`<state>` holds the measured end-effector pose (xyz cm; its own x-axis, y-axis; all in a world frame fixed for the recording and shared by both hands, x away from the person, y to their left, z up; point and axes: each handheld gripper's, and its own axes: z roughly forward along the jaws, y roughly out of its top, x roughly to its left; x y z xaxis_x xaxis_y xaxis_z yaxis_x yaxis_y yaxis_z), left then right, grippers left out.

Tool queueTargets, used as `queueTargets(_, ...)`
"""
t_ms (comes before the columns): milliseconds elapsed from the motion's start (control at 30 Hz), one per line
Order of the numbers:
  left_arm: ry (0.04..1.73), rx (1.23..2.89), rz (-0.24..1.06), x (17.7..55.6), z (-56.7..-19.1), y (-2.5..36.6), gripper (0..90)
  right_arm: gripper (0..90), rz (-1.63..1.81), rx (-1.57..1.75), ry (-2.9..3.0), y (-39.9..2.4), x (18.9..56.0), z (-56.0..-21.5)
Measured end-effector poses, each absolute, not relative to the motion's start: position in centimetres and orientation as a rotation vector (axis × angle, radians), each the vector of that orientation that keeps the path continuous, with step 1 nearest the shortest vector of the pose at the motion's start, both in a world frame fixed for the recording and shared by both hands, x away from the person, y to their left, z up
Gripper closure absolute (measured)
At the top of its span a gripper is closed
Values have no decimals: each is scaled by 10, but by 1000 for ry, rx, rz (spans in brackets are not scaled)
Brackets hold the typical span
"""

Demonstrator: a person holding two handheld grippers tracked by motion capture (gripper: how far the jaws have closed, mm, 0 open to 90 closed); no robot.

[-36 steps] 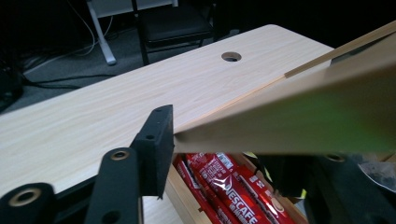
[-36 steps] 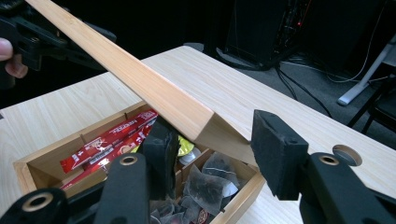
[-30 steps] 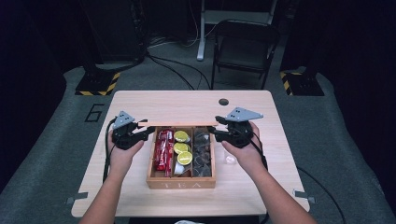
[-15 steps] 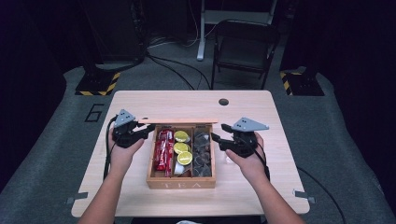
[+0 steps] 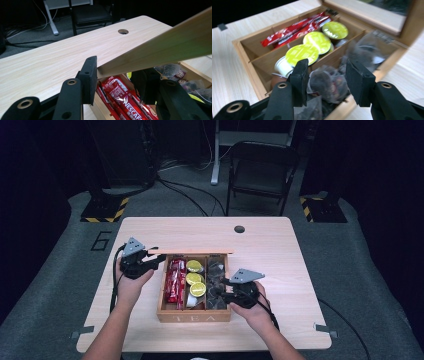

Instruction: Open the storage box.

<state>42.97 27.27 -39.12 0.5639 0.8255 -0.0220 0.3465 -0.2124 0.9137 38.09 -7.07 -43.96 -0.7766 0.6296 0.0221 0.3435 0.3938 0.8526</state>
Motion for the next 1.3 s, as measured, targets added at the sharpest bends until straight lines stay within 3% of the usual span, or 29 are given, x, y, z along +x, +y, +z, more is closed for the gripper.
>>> queueTargets(333,954,1772,605,427,-386,273,562,520,1280,844,2432,-56,388,-459)
queueTargets(900,931,1746,604,424,-382,276,560,582,1168,836,2507,-42,398,-475)
queueTargets(1300,929,1753,602,423,-382,276,560,725,1188,866,2505,-43,397,-472)
